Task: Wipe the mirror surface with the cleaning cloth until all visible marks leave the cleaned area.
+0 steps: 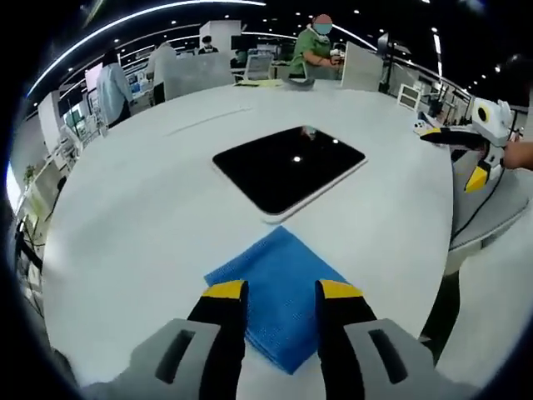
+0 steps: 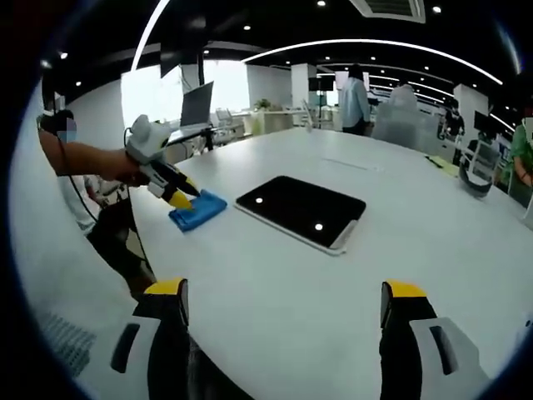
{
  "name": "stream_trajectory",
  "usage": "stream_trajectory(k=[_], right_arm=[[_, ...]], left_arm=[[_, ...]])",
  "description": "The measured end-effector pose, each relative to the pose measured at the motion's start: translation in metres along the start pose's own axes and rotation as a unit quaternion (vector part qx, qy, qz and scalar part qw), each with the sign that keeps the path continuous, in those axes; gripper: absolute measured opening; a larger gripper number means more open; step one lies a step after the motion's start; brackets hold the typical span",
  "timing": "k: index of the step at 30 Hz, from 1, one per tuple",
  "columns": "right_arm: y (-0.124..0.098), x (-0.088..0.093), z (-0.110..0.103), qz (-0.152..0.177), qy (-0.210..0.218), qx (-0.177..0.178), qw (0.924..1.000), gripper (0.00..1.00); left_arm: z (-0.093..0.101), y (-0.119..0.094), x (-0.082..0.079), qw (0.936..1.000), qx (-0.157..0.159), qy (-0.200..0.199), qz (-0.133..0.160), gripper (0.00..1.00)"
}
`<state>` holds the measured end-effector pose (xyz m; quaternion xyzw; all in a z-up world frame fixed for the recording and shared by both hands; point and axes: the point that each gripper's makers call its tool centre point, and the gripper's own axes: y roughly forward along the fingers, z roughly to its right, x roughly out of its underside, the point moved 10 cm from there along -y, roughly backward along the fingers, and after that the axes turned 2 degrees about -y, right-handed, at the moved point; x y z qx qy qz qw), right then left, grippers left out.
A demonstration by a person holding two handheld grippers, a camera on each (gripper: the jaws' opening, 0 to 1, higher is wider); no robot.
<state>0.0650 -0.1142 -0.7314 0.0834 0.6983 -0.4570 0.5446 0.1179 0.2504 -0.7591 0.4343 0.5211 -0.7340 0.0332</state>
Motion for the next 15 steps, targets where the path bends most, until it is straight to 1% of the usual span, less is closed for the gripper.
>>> stream_trajectory(k=[2, 3, 4, 6, 11, 15], right_arm=[[0.0004, 0.0012, -0.0013, -0.006, -0.002, -0.005, 1.0000, 0.96], [0.0003, 0.0013, -0.0018, -0.005, -0.001, -0.008, 1.0000, 0.96], [0.0002, 0.0013, -0.0019, -0.005, 0.000, -0.010, 0.9999, 0.96], [-0.0004, 0.0008, -0.0009, -0.003, 0.005, -0.014, 0.9999, 0.96], [0.0011, -0.0021, 0.0034, -0.004, 0.007, -0.015, 0.9999, 0.96], [0.0024, -0.0038, 0.0034, -0.001, 0.012, -0.015, 0.9998, 0.95]], left_arm=[[0.0001, 0.0027, 0.0019, 0.9999, 0.000, 0.006, -0.015, 0.31], [-0.0008, 0.0034, 0.0027, 0.9995, -0.009, 0.023, -0.019, 0.32], [-0.0012, 0.0045, 0.0030, 0.9992, -0.011, 0.033, -0.021, 0.32], [0.0009, 0.0066, 0.0054, 0.9988, -0.003, 0.035, -0.034, 0.31], [-0.0001, 0.0076, 0.0053, 0.9989, -0.001, 0.038, -0.028, 0.30], [-0.0009, 0.0070, 0.0051, 0.9987, 0.001, 0.042, -0.029, 0.25]])
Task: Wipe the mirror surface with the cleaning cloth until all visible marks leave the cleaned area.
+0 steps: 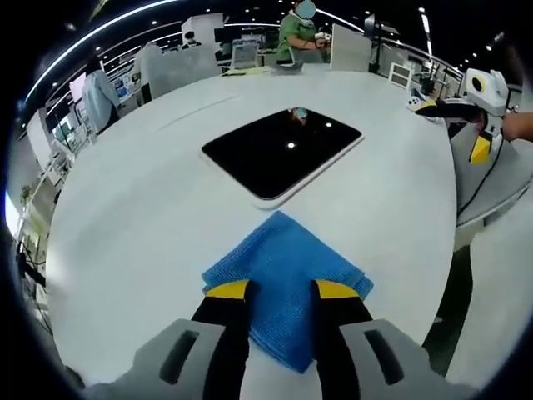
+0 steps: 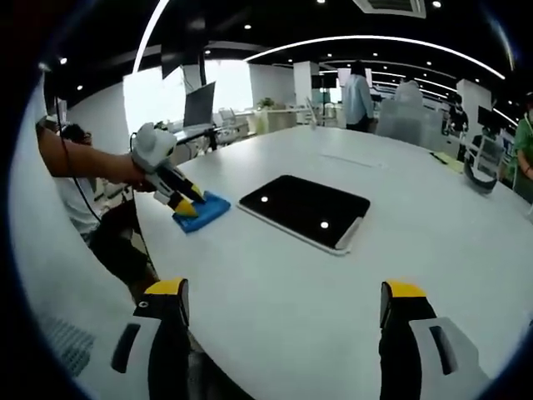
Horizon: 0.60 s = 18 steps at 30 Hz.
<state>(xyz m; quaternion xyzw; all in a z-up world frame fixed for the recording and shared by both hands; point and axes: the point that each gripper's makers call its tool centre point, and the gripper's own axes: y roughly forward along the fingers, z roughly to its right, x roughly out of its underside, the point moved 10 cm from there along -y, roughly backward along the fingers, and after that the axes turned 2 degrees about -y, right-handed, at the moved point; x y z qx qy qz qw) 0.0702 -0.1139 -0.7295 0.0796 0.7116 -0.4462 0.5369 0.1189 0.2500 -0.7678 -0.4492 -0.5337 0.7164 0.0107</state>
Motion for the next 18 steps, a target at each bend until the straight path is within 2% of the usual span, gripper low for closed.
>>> stream_trajectory(k=[2, 4, 6, 11, 16, 18], right_arm=[[0.001, 0.000, -0.001, -0.001, 0.000, -0.003, 1.0000, 0.95], [0.001, 0.000, -0.001, -0.005, -0.003, -0.004, 1.0000, 0.95], [0.000, 0.000, -0.001, -0.005, -0.001, -0.004, 1.0000, 0.95], [-0.002, 0.003, 0.000, -0.005, 0.004, -0.001, 1.0000, 0.95], [-0.003, 0.005, 0.000, -0.004, 0.007, 0.001, 1.0000, 0.95], [-0.003, 0.007, 0.000, -0.004, 0.010, 0.001, 0.9999, 0.95]], left_arm=[[0.000, 0.000, 0.000, 1.0000, 0.001, 0.001, 0.000, 0.20], [0.000, 0.000, 0.000, 1.0000, 0.003, 0.005, -0.001, 0.10], [0.001, 0.000, 0.000, 1.0000, 0.003, 0.010, 0.000, 0.10], [-0.001, -0.001, 0.000, 0.9999, 0.002, -0.016, 0.005, 0.06], [0.001, -0.002, -0.005, 0.9996, 0.009, -0.027, 0.007, 0.05], [0.001, -0.004, -0.011, 0.9991, 0.011, -0.035, 0.019, 0.05]])
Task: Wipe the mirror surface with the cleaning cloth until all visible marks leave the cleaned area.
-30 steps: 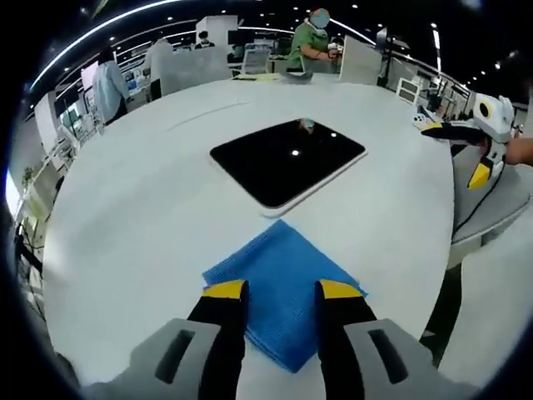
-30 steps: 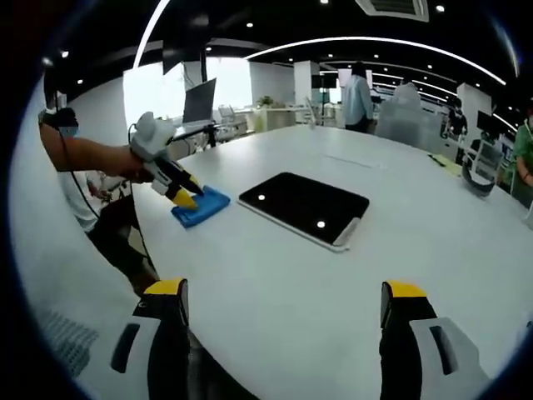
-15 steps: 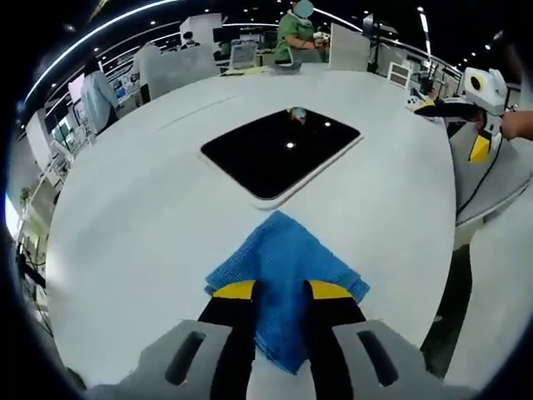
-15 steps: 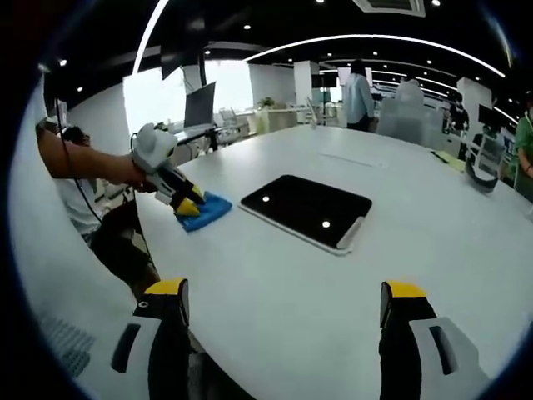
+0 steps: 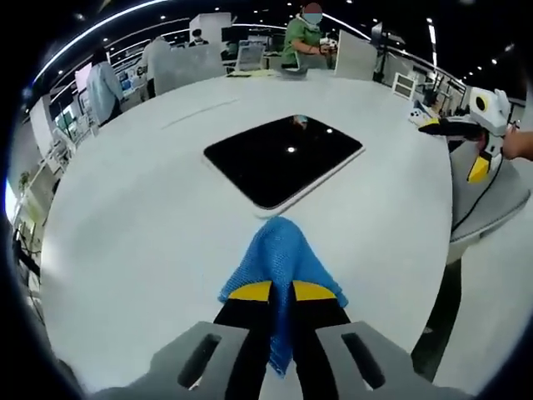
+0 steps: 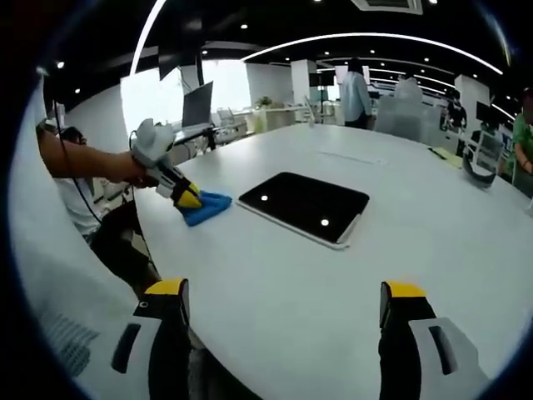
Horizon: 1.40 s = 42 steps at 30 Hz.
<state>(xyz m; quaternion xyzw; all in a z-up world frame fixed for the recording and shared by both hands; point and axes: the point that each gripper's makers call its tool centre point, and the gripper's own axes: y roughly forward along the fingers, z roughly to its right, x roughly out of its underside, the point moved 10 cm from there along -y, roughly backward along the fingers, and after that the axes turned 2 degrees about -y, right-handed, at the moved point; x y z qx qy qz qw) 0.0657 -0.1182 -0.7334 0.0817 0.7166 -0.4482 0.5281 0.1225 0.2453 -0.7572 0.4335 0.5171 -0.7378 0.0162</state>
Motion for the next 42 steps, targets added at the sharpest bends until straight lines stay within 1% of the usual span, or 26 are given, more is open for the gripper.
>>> stream_trajectory(k=[5, 9, 13, 16, 21, 23, 28, 34, 39, 42], right_arm=[[0.000, 0.002, -0.002, -0.001, -0.006, -0.002, 1.0000, 0.95], [0.000, 0.001, -0.003, -0.002, -0.008, -0.003, 1.0000, 0.95], [-0.002, -0.001, -0.002, 0.002, -0.007, -0.001, 1.0000, 0.95], [-0.002, -0.002, -0.001, 0.003, -0.007, 0.001, 1.0000, 0.95], [-0.003, -0.004, 0.000, 0.006, -0.006, 0.003, 1.0000, 0.95], [-0.003, -0.005, 0.000, 0.008, -0.007, 0.004, 0.9999, 0.95], [-0.003, -0.007, -0.002, 0.009, -0.016, 0.000, 0.9998, 0.95], [-0.003, -0.009, -0.004, 0.009, -0.016, -0.006, 0.9998, 0.95], [-0.002, -0.009, -0.005, 0.007, -0.016, -0.010, 0.9998, 0.96], [-0.001, -0.010, -0.006, 0.006, -0.013, -0.010, 0.9999, 0.96]], left_arm=[[-0.002, 0.000, -0.020, 0.9999, 0.001, 0.004, 0.014, 0.05], [-0.005, 0.005, -0.028, 0.9998, -0.002, 0.003, 0.019, 0.05], [-0.008, 0.012, -0.039, 0.9993, 0.004, -0.020, 0.032, 0.05], [-0.008, 0.016, -0.050, 0.9990, 0.004, -0.020, 0.039, 0.05], [-0.013, 0.029, -0.068, 0.9980, 0.012, -0.038, 0.049, 0.05], [-0.014, 0.034, -0.074, 0.9981, 0.011, -0.033, 0.051, 0.05], [-0.018, 0.047, -0.084, 0.9982, 0.007, -0.031, 0.051, 0.05], [-0.025, 0.056, -0.096, 0.9986, 0.003, -0.021, 0.048, 0.05], [-0.035, 0.061, -0.105, 0.9981, 0.002, -0.034, 0.051, 0.05], [-0.040, 0.065, -0.109, 0.9982, -0.005, -0.032, 0.050, 0.05]])
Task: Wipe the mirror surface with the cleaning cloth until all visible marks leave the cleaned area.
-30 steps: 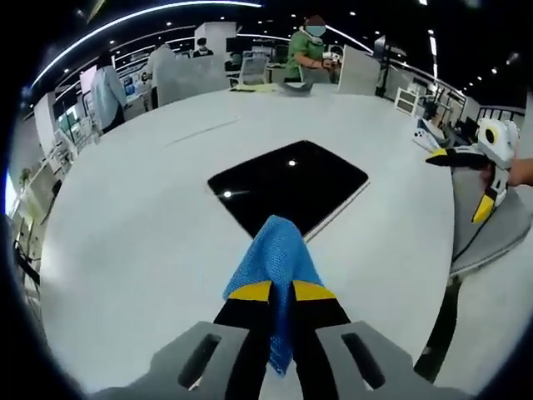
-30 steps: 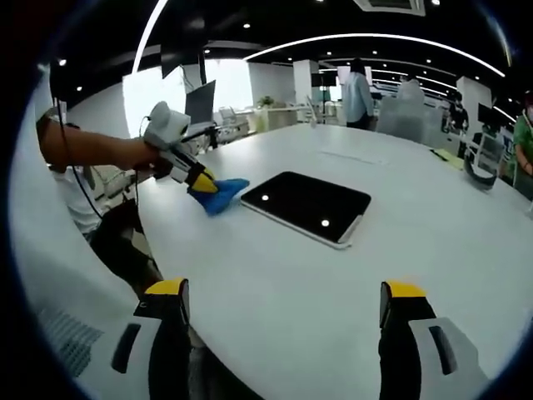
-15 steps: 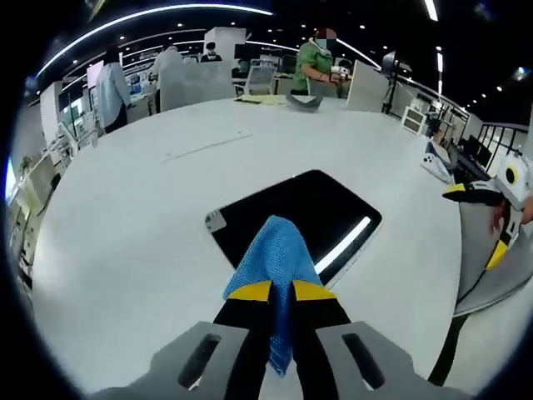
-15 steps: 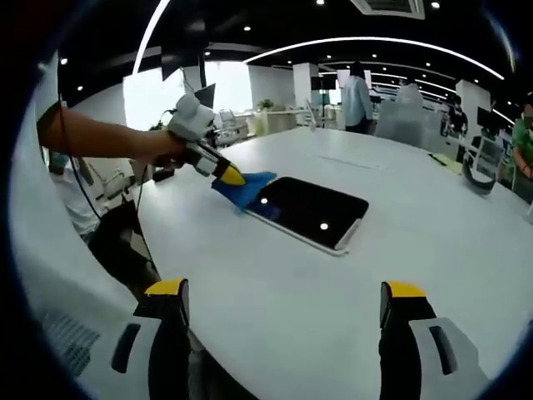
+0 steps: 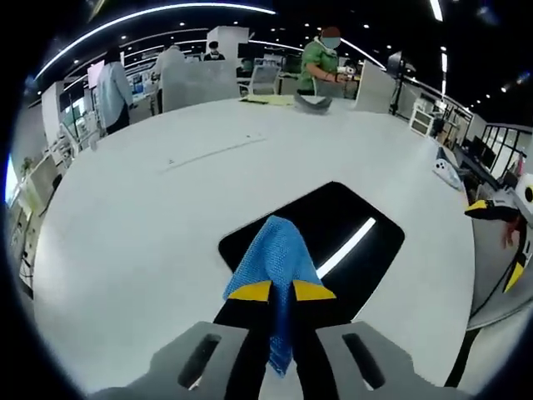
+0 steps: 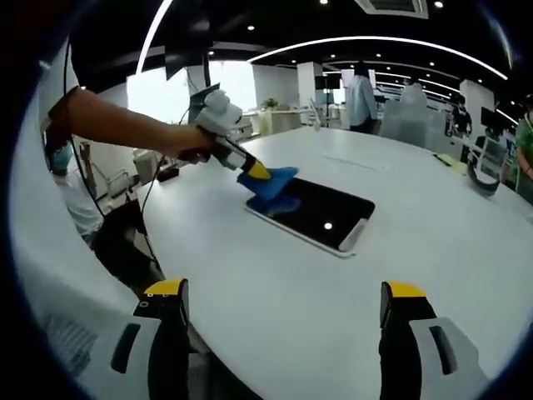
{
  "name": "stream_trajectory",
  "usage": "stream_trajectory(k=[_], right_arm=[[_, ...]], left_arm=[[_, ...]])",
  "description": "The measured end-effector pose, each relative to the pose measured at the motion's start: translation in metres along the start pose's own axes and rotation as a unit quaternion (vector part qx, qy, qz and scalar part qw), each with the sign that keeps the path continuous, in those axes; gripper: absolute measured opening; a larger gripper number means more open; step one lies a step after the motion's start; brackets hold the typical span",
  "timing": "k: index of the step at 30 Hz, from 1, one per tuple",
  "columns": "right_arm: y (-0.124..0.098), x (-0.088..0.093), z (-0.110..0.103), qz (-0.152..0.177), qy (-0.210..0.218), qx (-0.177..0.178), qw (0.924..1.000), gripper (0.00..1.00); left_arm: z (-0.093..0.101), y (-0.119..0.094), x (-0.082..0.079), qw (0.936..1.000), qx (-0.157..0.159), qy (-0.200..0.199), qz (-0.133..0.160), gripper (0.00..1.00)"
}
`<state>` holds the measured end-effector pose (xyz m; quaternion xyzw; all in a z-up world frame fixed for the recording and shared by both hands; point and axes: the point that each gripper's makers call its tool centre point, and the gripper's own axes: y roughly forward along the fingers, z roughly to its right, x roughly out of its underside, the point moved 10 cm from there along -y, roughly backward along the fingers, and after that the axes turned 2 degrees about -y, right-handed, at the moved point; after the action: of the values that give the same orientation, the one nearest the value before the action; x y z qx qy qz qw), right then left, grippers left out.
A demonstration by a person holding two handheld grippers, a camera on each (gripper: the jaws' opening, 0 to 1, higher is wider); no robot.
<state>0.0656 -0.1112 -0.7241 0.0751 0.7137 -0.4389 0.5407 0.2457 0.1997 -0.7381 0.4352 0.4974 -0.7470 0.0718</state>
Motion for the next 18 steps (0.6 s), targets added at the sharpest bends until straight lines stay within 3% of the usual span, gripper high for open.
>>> stream_trajectory(k=[14, 16, 18], right_arm=[[0.000, 0.000, -0.002, -0.006, 0.003, -0.002, 1.0000, 0.96], [-0.001, -0.002, 0.002, 0.001, -0.022, 0.015, 0.9996, 0.98], [-0.003, -0.004, 0.004, 0.006, -0.009, 0.020, 0.9997, 0.98]], left_arm=[[-0.011, 0.026, -0.008, 1.0000, -0.001, 0.001, -0.002, 0.06], [-0.012, 0.030, -0.009, 1.0000, -0.002, 0.000, -0.003, 0.06], [-0.013, 0.033, -0.010, 0.9999, -0.004, 0.015, -0.005, 0.06]])
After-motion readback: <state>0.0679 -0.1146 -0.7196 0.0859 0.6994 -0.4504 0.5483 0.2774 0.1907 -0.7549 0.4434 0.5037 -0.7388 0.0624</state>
